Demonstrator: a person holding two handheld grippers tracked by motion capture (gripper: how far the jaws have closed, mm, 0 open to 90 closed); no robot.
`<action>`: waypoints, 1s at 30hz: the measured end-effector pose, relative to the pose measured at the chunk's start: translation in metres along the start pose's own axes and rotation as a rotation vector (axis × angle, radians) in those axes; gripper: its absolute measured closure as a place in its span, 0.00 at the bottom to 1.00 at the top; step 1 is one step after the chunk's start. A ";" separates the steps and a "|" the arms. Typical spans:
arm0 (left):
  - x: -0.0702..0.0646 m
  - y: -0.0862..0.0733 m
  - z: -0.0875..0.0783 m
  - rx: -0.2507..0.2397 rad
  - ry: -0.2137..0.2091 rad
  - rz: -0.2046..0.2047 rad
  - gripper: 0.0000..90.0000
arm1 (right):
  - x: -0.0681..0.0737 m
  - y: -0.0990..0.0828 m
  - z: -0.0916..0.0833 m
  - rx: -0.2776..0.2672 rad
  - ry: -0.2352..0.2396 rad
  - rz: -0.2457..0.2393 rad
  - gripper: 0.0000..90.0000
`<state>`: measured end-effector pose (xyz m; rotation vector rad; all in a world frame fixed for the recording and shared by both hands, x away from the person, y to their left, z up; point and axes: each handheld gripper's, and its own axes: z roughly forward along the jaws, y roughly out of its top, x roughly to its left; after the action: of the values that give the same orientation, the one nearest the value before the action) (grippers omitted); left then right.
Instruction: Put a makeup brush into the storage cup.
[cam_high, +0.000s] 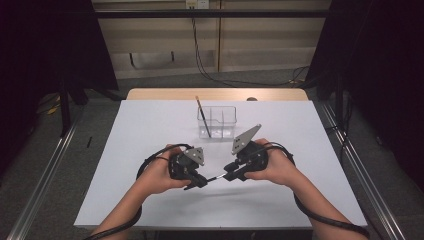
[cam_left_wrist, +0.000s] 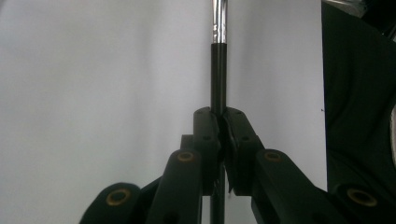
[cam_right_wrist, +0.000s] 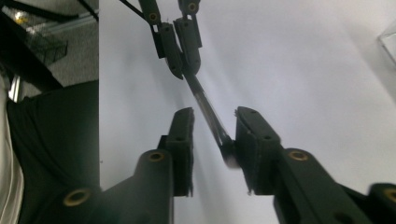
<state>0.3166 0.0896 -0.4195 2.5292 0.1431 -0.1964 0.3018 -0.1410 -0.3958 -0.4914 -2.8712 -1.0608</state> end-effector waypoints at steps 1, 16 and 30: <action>0.000 -0.001 -0.001 -0.009 0.002 -0.006 0.94 | 0.000 -0.002 -0.001 -0.014 -0.002 0.008 0.72; 0.002 -0.003 -0.008 -0.048 0.021 -0.026 0.94 | -0.008 -0.035 -0.013 -0.177 -0.061 0.049 0.32; 0.004 -0.006 -0.011 -0.090 0.032 -0.042 0.94 | -0.012 -0.064 -0.018 -0.252 -0.102 0.110 0.17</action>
<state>0.3207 0.1008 -0.4145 2.4418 0.2127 -0.1620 0.2921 -0.2017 -0.4239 -0.7278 -2.7682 -1.4242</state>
